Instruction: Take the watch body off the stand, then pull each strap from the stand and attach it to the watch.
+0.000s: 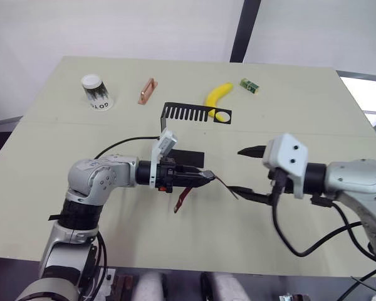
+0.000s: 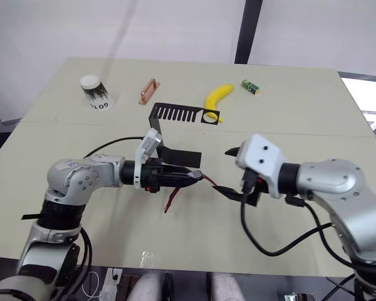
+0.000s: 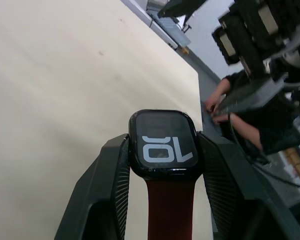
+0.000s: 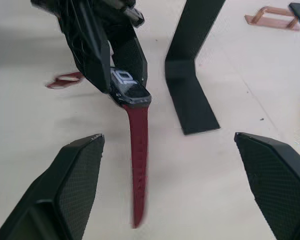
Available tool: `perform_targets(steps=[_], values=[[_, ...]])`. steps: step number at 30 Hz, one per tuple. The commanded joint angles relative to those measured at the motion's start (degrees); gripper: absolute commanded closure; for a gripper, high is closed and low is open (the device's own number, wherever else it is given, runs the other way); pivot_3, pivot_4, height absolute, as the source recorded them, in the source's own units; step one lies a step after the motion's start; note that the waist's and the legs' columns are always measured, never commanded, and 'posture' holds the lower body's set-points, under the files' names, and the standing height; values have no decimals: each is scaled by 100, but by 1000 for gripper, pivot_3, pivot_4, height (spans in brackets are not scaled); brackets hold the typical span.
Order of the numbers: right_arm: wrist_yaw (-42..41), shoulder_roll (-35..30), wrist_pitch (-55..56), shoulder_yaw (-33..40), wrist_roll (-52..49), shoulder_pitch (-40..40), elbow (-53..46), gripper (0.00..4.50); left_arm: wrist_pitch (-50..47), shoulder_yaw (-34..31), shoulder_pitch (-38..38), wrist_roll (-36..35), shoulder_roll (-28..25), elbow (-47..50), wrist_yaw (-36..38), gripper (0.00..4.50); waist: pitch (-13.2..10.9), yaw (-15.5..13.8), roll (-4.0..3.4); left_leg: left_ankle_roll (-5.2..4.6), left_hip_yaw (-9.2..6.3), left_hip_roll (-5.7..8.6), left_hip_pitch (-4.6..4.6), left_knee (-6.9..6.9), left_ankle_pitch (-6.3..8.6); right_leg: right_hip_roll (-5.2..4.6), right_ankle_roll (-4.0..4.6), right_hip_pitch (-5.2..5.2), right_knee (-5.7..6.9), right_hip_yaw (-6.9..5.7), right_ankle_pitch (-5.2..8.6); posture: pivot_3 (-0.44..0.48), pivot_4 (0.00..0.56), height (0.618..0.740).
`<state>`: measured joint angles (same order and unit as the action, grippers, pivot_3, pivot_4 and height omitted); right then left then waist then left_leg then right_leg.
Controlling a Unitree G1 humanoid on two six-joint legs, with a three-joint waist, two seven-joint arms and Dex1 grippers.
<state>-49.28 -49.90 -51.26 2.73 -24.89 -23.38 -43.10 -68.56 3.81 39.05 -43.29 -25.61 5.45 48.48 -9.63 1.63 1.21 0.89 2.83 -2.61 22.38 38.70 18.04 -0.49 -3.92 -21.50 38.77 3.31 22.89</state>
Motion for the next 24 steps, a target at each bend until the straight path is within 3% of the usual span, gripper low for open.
perform_targets(steps=[1,5,13,20,24], values=[[-1216,-224,-302,1504,-1790,71,565,90,2294,796,-420,1134,-1050,954,1367,2894,0,9,0,0,0,1,0,-3,0,0,0,0,-5,0,0,0,150,740],[-1686,-456,-227,1649,-2130,341,693,90,3928,1085,-765,1930,-1354,1098,1767,2894,0,6,-1,0,3,0,-5,-21,0,3,0,1,-18,2,0,0,150,740],[-2059,-871,817,1379,-1586,1172,673,90,6197,1295,-1270,3089,-1634,989,2066,2894,0,-7,-1,-5,5,2,-3,-35,3,0,0,5,-36,5,0,0,150,740],[-1993,-944,1188,1342,-1521,1386,712,90,7002,1344,-1486,3642,-1590,716,1911,2894,0,-1,-1,-7,10,0,-9,-35,3,3,0,4,-27,8,0,0,150,740],[-1960,-990,1270,1385,-1545,1515,669,90,6053,1250,-1589,3271,-1425,930,1819,2894,0,-7,-1,-7,9,0,-8,-36,3,2,0,4,-18,8,0,0,150,740]])
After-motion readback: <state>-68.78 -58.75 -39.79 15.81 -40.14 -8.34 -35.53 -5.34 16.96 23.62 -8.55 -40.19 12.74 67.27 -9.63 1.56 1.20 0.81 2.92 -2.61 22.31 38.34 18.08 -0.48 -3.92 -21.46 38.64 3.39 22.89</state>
